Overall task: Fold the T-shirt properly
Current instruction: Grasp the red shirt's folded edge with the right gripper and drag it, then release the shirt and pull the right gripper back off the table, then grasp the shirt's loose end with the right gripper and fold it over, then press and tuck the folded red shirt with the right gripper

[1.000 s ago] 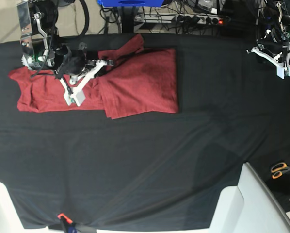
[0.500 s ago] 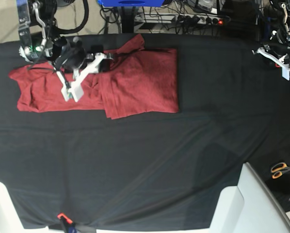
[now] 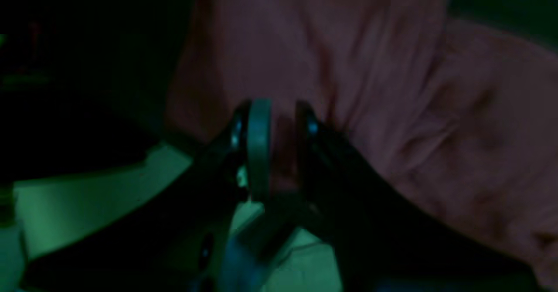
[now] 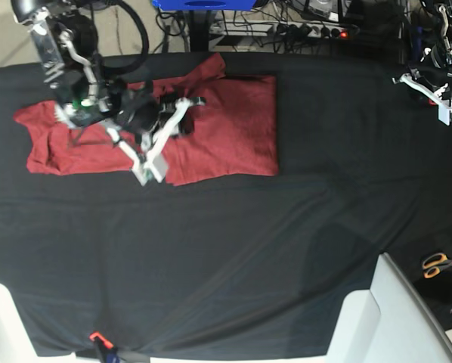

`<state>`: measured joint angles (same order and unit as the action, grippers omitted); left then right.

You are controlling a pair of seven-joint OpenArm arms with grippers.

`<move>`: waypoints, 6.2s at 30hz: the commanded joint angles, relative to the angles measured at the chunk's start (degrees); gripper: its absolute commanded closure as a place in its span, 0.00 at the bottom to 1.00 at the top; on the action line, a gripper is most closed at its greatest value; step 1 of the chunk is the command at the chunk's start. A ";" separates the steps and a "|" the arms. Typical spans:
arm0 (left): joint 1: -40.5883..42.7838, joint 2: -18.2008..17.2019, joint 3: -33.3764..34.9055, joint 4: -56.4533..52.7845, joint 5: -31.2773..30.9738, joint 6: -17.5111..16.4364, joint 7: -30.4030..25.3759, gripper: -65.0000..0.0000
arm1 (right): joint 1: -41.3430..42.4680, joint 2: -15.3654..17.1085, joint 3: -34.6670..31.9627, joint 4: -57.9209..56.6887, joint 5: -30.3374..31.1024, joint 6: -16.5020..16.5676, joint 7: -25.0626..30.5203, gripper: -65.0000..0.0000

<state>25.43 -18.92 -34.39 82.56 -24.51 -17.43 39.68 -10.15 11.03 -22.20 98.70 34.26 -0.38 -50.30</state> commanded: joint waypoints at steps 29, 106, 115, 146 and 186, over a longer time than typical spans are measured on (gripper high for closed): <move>1.43 -1.08 -0.47 0.73 -0.50 -0.11 -1.04 1.00 | -6.68 1.32 13.18 11.85 0.24 -0.28 3.84 0.83; 2.75 1.38 -0.47 0.82 -0.59 -6.88 -1.22 1.00 | 14.33 6.42 47.21 -58.21 11.15 40.38 -19.28 0.14; 2.75 1.38 -0.64 0.82 -0.59 -6.88 -1.22 1.00 | 14.15 6.42 41.58 -55.66 11.59 40.38 -23.06 0.15; 2.66 1.47 -0.55 0.73 -0.59 -6.88 -1.22 1.00 | 14.77 7.39 48.35 -56.19 11.32 40.38 -18.75 0.99; 2.75 2.52 -0.38 0.82 -0.59 -6.88 -1.22 1.00 | 1.67 7.04 47.38 -1.60 11.23 -14.69 -21.12 0.99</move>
<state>27.83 -15.49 -34.39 82.59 -24.53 -24.08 39.20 -8.67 17.26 24.75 96.18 44.73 -15.44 -71.20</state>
